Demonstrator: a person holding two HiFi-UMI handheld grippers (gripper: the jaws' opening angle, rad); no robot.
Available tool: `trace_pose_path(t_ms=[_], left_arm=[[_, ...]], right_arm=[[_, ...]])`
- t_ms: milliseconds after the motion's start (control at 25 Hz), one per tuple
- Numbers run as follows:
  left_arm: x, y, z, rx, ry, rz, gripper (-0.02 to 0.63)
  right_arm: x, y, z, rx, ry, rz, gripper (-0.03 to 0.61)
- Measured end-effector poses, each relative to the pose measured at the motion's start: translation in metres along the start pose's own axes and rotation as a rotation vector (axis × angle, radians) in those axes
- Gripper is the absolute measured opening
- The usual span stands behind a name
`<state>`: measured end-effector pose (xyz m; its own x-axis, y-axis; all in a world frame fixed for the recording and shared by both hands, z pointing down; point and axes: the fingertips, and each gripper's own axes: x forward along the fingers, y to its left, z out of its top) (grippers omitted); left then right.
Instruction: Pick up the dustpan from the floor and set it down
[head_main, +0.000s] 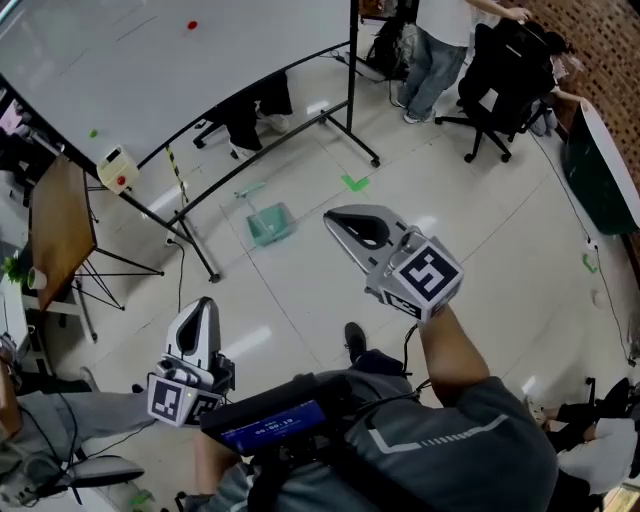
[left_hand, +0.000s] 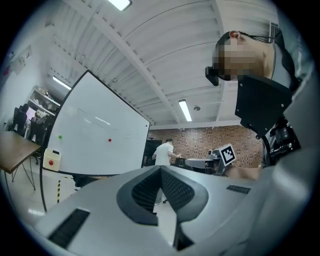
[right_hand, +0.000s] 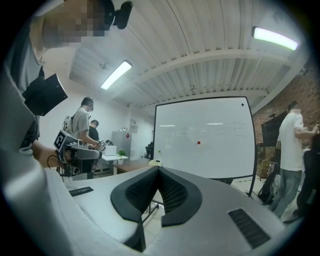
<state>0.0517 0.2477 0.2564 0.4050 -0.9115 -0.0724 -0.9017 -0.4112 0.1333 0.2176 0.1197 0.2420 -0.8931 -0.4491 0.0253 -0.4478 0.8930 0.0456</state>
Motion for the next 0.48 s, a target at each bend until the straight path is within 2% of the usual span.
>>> trace_pose_path(t_ms=[80,240,360,480], left_arm=[[-0.036,0.016,0.001,-0.009,-0.009,-0.015,0.026],[-0.086,0.036,-0.006,-0.091,-0.044,-0.054,0.026],[-0.108,0.031,-0.015,-0.058,-0.003,-0.069,0.026],[-0.119,0.013,-0.003,-0.035,-0.016,-0.072,0.026]], right_arm=[[0.009,0.034,-0.003,0.017,0.006,-0.033,0.014],[0.022,0.088,-0.014,0.017,0.034,-0.076,0.014],[0.01,0.114,-0.015,0.022,0.04,-0.094,0.014],[-0.011,0.131,-0.004,0.021,0.037,-0.086,0.012]])
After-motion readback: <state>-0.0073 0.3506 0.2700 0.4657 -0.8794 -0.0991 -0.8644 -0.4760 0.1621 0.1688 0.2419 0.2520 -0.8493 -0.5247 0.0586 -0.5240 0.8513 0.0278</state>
